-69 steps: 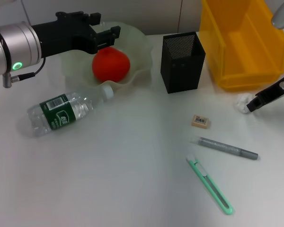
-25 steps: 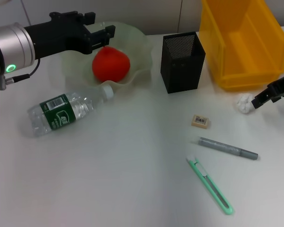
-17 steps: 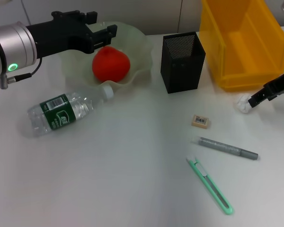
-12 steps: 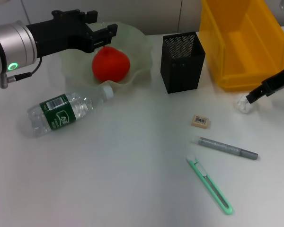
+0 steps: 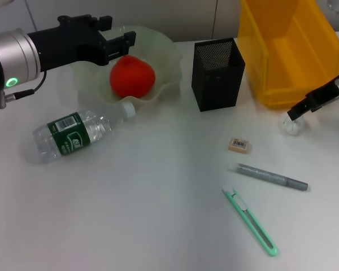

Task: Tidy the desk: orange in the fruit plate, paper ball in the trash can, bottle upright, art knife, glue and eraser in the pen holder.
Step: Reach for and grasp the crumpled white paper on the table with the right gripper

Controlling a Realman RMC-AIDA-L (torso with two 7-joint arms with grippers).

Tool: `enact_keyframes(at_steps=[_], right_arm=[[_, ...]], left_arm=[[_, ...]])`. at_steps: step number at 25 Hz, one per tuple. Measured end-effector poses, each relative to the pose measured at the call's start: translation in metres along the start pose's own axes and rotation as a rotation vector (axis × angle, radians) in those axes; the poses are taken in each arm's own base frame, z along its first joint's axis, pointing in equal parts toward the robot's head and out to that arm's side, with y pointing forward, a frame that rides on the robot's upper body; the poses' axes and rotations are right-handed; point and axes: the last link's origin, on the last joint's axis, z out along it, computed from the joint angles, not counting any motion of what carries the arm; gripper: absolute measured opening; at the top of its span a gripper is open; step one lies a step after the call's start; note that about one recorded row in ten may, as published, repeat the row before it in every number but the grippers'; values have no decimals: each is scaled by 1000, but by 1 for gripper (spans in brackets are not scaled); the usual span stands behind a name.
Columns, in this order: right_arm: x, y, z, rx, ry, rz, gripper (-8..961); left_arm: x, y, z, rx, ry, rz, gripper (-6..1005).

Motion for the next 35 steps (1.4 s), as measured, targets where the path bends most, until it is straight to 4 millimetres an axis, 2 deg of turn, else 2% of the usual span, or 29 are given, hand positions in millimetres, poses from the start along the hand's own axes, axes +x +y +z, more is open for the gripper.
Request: enact_keyframes(at_steps=[12,35], right_arm=[[2,0,11,4,8,3,624],[6,-3,20,18,2,-10,623]], left_arm=[[-6,0,-2,-2,-12,-11,572],[-11,3,-4,-11,-21,-21,571]])
